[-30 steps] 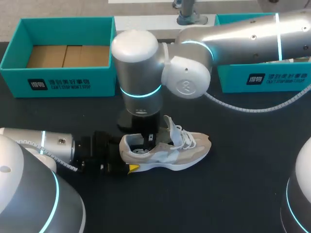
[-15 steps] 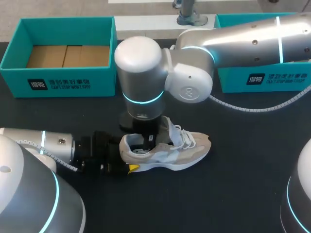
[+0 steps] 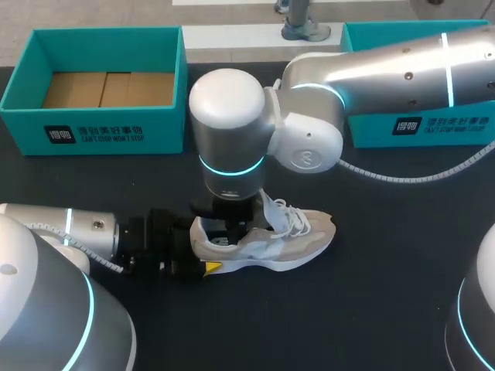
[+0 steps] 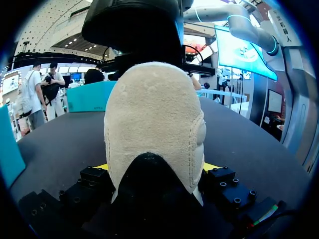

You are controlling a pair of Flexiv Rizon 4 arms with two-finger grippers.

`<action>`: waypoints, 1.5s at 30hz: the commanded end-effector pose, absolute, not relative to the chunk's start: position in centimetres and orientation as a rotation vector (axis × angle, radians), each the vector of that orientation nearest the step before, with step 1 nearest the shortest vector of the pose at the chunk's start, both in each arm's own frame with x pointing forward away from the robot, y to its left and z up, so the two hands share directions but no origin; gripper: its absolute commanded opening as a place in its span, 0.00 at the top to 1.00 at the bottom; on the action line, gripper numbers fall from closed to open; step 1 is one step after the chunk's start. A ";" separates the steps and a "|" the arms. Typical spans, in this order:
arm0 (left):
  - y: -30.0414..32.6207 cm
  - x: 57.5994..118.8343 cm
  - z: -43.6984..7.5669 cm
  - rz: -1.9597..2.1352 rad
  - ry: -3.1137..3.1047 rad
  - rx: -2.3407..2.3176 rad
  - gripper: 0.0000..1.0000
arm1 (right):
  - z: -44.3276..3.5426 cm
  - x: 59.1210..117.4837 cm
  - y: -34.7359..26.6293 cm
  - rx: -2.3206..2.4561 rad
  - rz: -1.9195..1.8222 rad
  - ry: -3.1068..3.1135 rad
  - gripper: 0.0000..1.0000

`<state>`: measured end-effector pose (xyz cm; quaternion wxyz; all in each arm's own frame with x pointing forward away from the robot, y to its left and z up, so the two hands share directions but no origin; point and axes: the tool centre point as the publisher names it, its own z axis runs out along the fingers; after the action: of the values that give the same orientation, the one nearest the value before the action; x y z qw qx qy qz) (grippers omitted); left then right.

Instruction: Take the shoe out of the shoebox, open the shoe tongue, remove and reinsert the insole, then place the shoe into the shoebox

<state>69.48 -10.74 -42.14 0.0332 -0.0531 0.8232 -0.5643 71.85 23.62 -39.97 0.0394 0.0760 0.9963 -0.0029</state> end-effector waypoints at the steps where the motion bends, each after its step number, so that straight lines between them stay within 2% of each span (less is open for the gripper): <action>1: -10.7 69.4 -42.1 -1.736 2.532 -0.162 1.00 | -42.1 71.6 24.2 0.219 -0.012 3.085 0.69; 2: -10.7 69.4 -42.1 -1.736 2.532 -0.162 1.00 | -42.4 71.3 24.2 0.224 -0.015 3.100 0.77; 3: -10.7 69.4 -42.1 -1.736 2.532 -0.162 1.00 | -42.6 71.1 24.2 0.223 -0.026 3.110 0.92; 4: -10.7 69.4 -42.1 -1.736 2.532 -0.162 1.00 | -42.7 70.8 24.1 0.221 -0.030 3.113 1.00; 9: -10.7 69.4 -42.1 -1.736 2.532 -0.162 1.00 | -42.3 69.5 23.5 0.245 -0.057 3.134 1.00; 17: -10.7 69.4 -42.1 -1.736 2.532 -0.162 1.00 | -38.4 68.3 21.0 0.315 -0.070 3.095 1.00; 32: -10.7 69.4 -42.1 -1.736 2.532 -0.162 1.00 | -31.3 71.0 19.1 0.255 -0.040 2.970 1.00; 45: -10.7 69.4 -42.1 -1.736 2.532 -0.162 1.00 | -30.0 71.8 24.8 -0.107 0.180 3.080 1.00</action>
<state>69.39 -10.70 -42.12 0.0332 -0.0528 0.8232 -0.5643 71.28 23.74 -29.30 0.0437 -0.0238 0.9971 0.0575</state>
